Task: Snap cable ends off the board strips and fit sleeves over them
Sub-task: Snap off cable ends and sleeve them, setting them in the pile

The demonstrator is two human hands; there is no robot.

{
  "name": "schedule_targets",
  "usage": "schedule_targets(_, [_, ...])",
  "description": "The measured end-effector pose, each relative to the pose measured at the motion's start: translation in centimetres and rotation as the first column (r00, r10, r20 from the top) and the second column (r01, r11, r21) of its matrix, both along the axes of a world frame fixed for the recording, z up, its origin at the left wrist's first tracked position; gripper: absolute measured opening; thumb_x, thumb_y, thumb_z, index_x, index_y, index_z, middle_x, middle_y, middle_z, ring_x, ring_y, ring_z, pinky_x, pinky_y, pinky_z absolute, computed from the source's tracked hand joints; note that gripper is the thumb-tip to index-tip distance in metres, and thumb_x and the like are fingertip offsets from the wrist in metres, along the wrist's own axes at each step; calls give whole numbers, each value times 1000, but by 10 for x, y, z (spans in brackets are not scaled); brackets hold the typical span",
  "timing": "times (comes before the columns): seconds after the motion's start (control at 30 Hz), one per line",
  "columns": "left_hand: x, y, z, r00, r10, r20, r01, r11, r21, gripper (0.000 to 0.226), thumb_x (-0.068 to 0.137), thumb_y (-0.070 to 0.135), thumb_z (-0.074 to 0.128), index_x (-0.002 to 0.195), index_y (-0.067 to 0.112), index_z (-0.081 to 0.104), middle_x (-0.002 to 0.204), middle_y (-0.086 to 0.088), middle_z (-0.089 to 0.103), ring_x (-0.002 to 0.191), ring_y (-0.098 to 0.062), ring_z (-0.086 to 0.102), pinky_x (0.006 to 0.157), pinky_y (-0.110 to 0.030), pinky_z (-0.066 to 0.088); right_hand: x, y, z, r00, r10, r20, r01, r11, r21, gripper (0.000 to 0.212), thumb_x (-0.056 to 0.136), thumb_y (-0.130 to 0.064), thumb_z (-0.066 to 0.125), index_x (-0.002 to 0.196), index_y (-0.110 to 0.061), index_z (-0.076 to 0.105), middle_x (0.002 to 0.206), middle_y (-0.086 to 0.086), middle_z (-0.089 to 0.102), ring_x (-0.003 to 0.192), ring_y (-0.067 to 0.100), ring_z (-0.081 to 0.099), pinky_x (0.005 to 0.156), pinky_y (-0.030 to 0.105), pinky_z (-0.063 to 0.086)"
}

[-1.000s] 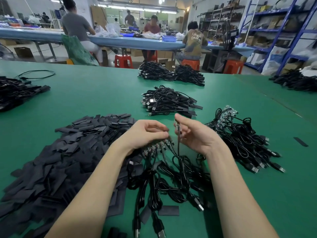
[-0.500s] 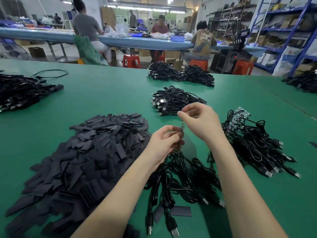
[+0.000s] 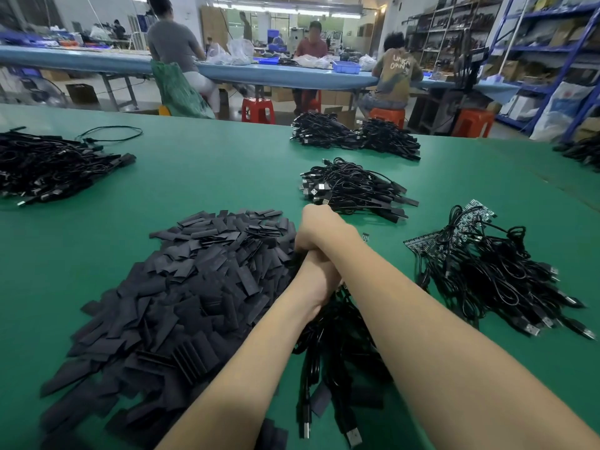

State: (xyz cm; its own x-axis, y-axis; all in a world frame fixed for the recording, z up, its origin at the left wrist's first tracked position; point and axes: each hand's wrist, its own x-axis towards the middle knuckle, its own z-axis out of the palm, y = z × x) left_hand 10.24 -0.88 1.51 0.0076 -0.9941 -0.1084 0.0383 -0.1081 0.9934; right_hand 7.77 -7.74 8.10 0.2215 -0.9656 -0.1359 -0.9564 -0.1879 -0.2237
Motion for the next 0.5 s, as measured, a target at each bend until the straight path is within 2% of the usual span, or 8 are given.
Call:
schedule_targets(0.1, [-6, -3, 2, 998, -51, -42, 48, 996, -79, 35, 98, -9, 40, 84, 22, 48, 67, 9, 52, 65, -6, 45, 61, -19, 39, -3, -5, 0, 1000, -12, 16, 11, 999, 50, 30, 83, -23, 76, 89, -10, 50, 96, 8, 50, 89, 30, 58, 68, 34, 46])
schedule_targets(0.17, [-6, -4, 4, 996, -62, -59, 55, 993, -100, 30, 92, -11, 45, 85, 17, 54, 59, 17, 59, 58, -3, 51, 55, -17, 41, -6, -7, 3, 1000, -10, 13, 9, 998, 61, 32, 81, -22, 77, 77, -12, 47, 85, 6, 50, 84, 29, 59, 63, 33, 46])
schedule_targets(0.2, [-5, -5, 3, 994, -73, -85, 65, 993, -97, 24, 90, -11, 47, 88, 10, 58, 62, 14, 63, 57, -6, 55, 55, -19, 43, -9, -7, 6, 1000, -6, 13, 6, 999, 49, 28, 79, -21, 75, 76, -13, 49, 83, 6, 52, 82, 29, 60, 61, 31, 46])
schedule_targets(0.27, [-3, -4, 6, 986, -80, -148, 71, 995, -66, 17, 88, -9, 54, 100, -2, 63, 75, -4, 68, 65, -17, 60, 62, -27, 47, -20, -6, 12, 998, -10, 66, 11, 1000, -13, 15, 77, -22, 70, 81, -14, 58, 84, 5, 60, 80, 27, 61, 60, 29, 48])
schedule_targets(0.33, [-2, -4, 7, 972, -43, -232, 40, 999, -18, 12, 90, -7, 60, 99, 1, 64, 79, -10, 68, 63, -19, 61, 63, -28, 49, -38, -5, 18, 976, -22, 218, 43, 995, -91, 10, 79, -25, 68, 85, -17, 65, 86, 3, 66, 81, 22, 64, 60, 24, 49])
schedule_targets(0.4, [-3, -5, 8, 959, -6, -283, 7, 1000, 5, 12, 93, -7, 58, 95, 4, 63, 79, -8, 70, 58, -15, 61, 60, -24, 50, -64, -1, 20, 908, -33, 417, 112, 980, -166, 9, 80, -26, 67, 73, -21, 63, 73, -5, 64, 69, 12, 59, 52, 21, 40])
schedule_targets(0.47, [-4, -6, 7, 957, 5, -291, -3, 1000, 8, 13, 94, -7, 57, 96, 5, 63, 79, -7, 70, 57, -11, 60, 59, -21, 50, -92, 4, 13, 779, -74, 622, 210, 967, -147, 16, 80, -23, 69, 67, -21, 60, 61, -10, 57, 58, 10, 49, 52, 22, 37])
schedule_targets(0.5, [-4, -6, 8, 954, 5, -300, -3, 1000, 9, 13, 93, -6, 58, 96, 5, 63, 79, -7, 70, 56, -11, 60, 58, -20, 49, -105, 7, 8, 677, -100, 729, 234, 969, -85, 19, 81, -19, 71, 66, -21, 58, 58, -9, 54, 56, 12, 46, 54, 23, 38])
